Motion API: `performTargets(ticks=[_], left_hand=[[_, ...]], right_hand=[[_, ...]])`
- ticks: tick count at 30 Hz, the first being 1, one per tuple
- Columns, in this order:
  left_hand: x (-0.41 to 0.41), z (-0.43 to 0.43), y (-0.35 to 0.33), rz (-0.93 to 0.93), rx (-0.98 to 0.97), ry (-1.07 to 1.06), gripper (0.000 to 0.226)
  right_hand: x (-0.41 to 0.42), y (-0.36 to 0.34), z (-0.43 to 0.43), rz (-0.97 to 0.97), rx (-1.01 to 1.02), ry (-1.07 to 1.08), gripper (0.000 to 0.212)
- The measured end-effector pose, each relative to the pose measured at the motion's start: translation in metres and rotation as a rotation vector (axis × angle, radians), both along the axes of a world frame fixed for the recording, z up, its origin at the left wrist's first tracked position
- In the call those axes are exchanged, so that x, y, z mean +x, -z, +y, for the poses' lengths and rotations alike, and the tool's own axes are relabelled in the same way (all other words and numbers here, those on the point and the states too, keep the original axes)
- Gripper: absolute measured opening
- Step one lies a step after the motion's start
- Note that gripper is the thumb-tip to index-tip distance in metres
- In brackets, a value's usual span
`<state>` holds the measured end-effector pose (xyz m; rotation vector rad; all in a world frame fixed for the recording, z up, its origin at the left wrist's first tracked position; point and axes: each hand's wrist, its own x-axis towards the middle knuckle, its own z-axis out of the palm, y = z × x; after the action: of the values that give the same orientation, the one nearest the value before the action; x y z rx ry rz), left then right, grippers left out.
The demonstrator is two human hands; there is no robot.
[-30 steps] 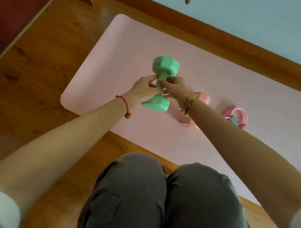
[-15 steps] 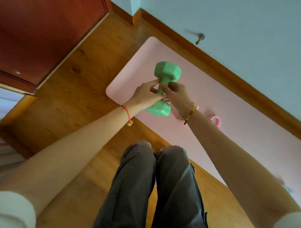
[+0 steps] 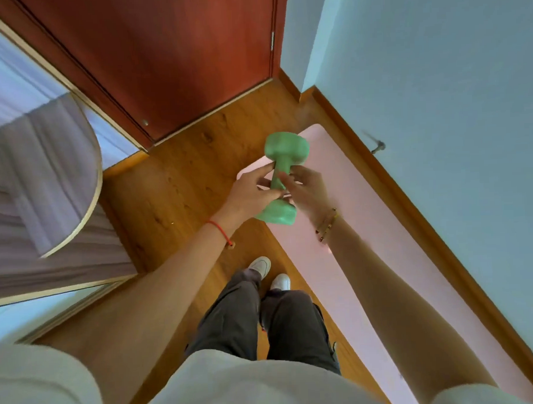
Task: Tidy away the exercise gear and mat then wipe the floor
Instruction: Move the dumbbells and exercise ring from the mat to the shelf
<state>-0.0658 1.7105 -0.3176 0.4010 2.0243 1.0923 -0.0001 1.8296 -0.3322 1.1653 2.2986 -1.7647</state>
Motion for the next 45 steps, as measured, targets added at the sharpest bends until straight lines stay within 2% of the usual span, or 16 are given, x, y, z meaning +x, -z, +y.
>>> performTargets(ticks=[5, 9, 19, 24, 28, 31, 37, 40, 45], left_hand=[[0.002, -0.047, -0.032, 0.017, -0.027, -0.168, 0.062], [0.003, -0.090, -0.042, 0.042, -0.013, -0.318, 0.058], [-0.023, -0.221, -0.023, -0.051, -0.065, -0.611, 0.062], [-0.058, -0.302, -0.009, -0.089, 0.008, -0.753, 0.060], [-0.084, -0.348, 0.006, -0.109, 0.102, -0.817, 0.046], [-0.111, -0.383, 0.022, -0.130, 0.157, -0.860, 0.053], [-0.147, -0.428, 0.062, -0.155, 0.122, -0.948, 0.071], [-0.157, -0.452, 0.084, -0.131, 0.070, -1.028, 0.061], [-0.165, -0.481, 0.138, -0.042, 0.104, -1.227, 0.050]], right_hand=[[-0.019, -0.030, -0.038, -0.007, 0.011, -0.190, 0.031], [-0.038, -0.033, -0.076, 0.022, 0.026, -0.359, 0.029], [-0.108, -0.018, -0.212, -0.050, -0.003, -0.696, 0.025], [-0.163, -0.005, -0.293, -0.109, -0.055, -0.777, 0.025], [-0.204, 0.013, -0.341, -0.110, -0.051, -0.809, 0.025], [-0.238, 0.030, -0.379, -0.106, -0.030, -0.867, 0.022], [-0.292, 0.073, -0.433, -0.095, -0.023, -0.929, 0.022], [-0.314, 0.103, -0.457, -0.086, 0.001, -0.929, 0.023], [-0.346, 0.150, -0.496, -0.077, 0.037, -0.945, 0.028]])
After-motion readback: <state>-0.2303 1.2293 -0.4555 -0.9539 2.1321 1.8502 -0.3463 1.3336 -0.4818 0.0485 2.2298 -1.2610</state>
